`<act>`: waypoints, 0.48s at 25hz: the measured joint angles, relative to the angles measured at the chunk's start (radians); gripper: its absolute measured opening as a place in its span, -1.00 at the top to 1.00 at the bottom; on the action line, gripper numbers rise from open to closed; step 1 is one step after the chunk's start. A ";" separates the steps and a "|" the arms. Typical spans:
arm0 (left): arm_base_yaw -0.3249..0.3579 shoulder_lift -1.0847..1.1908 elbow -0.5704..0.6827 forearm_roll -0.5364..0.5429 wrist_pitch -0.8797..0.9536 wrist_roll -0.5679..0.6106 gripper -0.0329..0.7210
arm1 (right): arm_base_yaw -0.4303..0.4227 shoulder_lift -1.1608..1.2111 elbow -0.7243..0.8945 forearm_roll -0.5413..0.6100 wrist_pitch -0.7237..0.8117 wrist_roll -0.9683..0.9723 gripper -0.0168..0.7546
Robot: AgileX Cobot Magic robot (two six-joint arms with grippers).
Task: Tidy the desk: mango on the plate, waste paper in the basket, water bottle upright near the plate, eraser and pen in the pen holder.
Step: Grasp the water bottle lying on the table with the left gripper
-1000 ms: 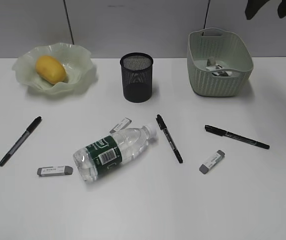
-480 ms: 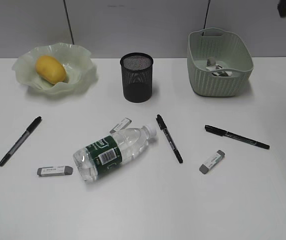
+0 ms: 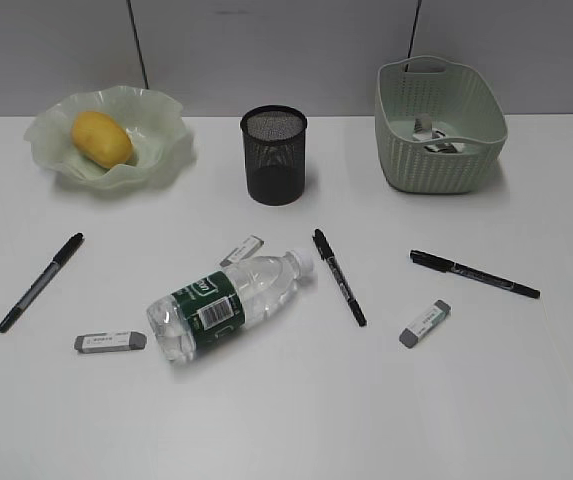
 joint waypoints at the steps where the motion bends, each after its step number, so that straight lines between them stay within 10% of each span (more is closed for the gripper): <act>1: 0.000 0.000 0.000 0.000 0.000 0.000 -0.27 | 0.000 -0.060 0.042 0.000 -0.011 0.000 -0.42; 12: 0.000 0.000 0.000 0.000 0.000 0.000 -0.27 | 0.000 -0.558 0.367 -0.005 -0.184 0.000 -0.42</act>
